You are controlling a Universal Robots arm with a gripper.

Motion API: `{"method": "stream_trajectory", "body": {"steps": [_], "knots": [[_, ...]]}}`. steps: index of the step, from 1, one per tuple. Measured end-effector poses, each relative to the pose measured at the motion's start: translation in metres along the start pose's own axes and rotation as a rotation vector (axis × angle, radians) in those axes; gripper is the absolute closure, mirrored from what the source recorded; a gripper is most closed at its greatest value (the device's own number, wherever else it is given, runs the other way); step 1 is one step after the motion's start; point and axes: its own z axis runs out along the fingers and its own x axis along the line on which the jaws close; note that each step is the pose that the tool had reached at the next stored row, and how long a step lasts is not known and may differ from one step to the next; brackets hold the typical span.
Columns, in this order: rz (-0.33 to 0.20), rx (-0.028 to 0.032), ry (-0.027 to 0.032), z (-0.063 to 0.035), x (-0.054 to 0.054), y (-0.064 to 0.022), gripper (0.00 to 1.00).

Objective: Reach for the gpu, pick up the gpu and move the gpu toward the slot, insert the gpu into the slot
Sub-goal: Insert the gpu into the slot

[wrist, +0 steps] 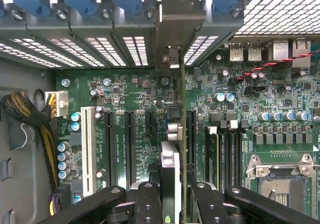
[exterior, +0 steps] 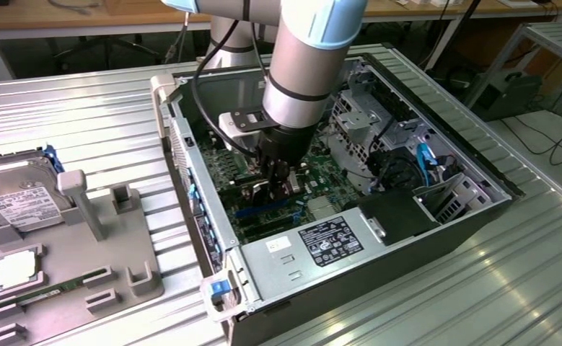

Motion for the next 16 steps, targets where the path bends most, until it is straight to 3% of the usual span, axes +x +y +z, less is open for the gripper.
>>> {"method": "stream_trajectory", "body": {"steps": [5, 16], "knots": [[0.000, 0.0040, -0.0002, 0.0001, -0.0001, 0.0000, 0.72], [0.000, 0.0037, 0.0003, 0.0037, 0.0000, -0.0001, 0.72]]}}
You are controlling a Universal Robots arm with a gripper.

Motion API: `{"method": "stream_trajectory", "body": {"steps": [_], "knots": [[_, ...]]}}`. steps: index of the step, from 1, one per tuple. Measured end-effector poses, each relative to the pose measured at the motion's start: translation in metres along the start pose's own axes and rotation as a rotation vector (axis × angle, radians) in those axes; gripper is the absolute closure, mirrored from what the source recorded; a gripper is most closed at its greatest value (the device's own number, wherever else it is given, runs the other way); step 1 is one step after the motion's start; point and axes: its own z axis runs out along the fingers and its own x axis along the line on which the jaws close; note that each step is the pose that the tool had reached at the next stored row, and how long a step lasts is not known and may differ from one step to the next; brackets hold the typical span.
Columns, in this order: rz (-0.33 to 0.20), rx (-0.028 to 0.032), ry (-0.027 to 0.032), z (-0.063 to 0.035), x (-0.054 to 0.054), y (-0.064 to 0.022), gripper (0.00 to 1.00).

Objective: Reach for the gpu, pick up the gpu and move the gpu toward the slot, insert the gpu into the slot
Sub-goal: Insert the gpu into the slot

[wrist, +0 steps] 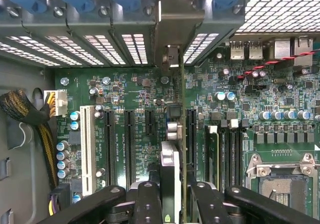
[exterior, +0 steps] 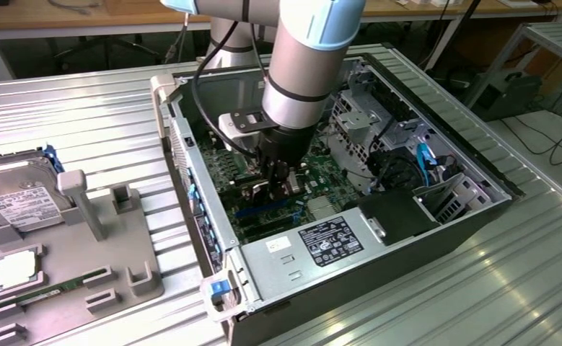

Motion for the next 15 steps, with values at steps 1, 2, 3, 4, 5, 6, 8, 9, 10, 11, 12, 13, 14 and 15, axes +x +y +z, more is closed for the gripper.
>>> {"method": "stream_trajectory", "body": {"steps": [1, 2, 3, 4, 5, 6, 8, 9, 10, 11, 12, 13, 14, 15], "knots": [[0.000, -0.0007, -0.0002, 0.0004, 0.0000, 0.0000, 0.72], [0.000, -0.0010, -0.0002, 0.0006, -0.0001, 0.0000, 0.72], [0.000, -0.0011, -0.0003, 0.0006, -0.0001, 0.0000, 0.72], [0.000, -0.0012, -0.0002, 0.0006, -0.0001, 0.0000, 0.72], [0.000, -0.0012, -0.0002, 0.0006, 0.0000, 0.0000, 0.72], [0.000, -0.0012, -0.0002, 0.0006, 0.0000, 0.0000, 0.72], [0.000, -0.0012, -0.0003, 0.0006, -0.0001, 0.0000, 0.72], [0.000, -0.0012, -0.0003, 0.0006, -0.0001, 0.0000, 0.72], [0.000, -0.0012, -0.0003, 0.0006, -0.0001, 0.0000, 0.72], [0.000, -0.0012, -0.0003, 0.0006, -0.0001, 0.0000, 0.72], [0.000, -0.0012, -0.0003, 0.0006, -0.0001, 0.0000, 0.72], [0.000, -0.0012, -0.0003, 0.0006, -0.0001, 0.0000, 0.72], [0.000, -0.0012, -0.0003, 0.0006, -0.0001, 0.0000, 0.72], [0.000, -0.0012, -0.0003, 0.0006, -0.0001, 0.0000, 0.72]]}}
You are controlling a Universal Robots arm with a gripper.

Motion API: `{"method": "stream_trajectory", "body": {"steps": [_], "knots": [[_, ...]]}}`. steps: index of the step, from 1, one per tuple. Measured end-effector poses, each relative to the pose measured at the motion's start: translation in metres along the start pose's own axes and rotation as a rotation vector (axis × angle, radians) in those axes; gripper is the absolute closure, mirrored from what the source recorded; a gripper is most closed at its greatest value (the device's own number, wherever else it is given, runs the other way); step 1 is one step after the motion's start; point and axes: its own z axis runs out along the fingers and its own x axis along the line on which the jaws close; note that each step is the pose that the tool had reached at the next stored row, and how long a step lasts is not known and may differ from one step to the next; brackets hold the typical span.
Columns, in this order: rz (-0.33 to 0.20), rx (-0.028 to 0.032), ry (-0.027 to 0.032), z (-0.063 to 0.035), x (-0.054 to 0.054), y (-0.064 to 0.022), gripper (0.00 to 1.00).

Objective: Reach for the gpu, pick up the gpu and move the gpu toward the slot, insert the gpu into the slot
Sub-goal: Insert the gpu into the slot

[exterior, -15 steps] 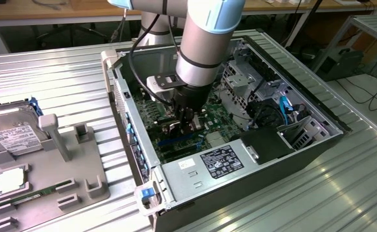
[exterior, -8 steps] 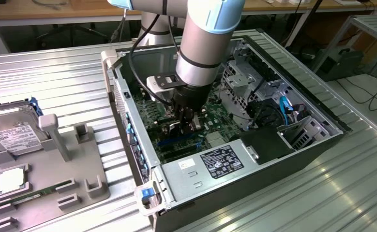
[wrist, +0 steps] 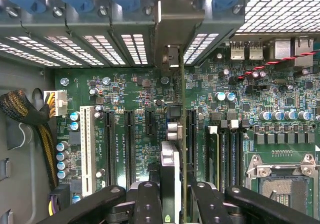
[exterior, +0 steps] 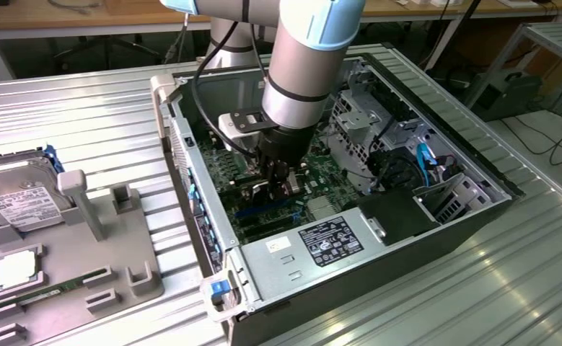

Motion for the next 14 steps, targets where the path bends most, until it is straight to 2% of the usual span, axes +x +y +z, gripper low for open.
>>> {"method": "stream_trajectory", "body": {"steps": [6, 14], "knots": [[0.000, 0.0011, -0.0018, -0.0023, -0.0002, 0.0015, 0.72], [0.000, 0.0004, -0.0001, -0.0038, 0.0000, 0.0019, 0.72]]}}
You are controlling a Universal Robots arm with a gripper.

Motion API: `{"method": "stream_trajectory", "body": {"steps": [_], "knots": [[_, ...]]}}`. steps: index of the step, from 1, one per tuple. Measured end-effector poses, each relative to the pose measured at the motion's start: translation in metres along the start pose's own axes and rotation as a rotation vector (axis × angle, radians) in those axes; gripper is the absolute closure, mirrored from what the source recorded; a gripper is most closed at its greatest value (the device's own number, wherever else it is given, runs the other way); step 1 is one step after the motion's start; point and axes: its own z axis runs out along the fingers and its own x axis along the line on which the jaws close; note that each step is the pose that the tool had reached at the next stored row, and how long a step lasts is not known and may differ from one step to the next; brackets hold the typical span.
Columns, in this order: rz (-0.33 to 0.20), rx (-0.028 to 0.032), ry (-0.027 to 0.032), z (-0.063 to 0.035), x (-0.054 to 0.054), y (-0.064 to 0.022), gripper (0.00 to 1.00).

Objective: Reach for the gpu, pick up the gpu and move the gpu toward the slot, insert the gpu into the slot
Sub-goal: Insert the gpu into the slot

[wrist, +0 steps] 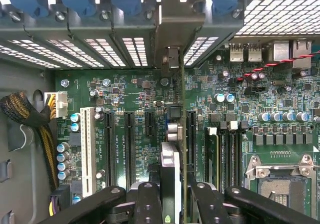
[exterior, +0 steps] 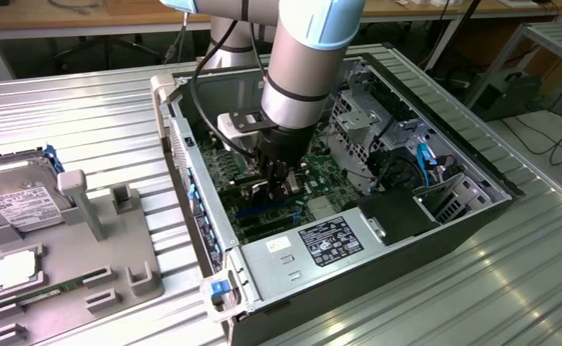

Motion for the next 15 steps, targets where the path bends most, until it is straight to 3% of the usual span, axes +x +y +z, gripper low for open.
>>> {"method": "stream_trajectory", "body": {"steps": [15], "knots": [[0.003, -0.0007, 0.0005, 0.0036, 0.0007, -0.0002, 0.72]]}}
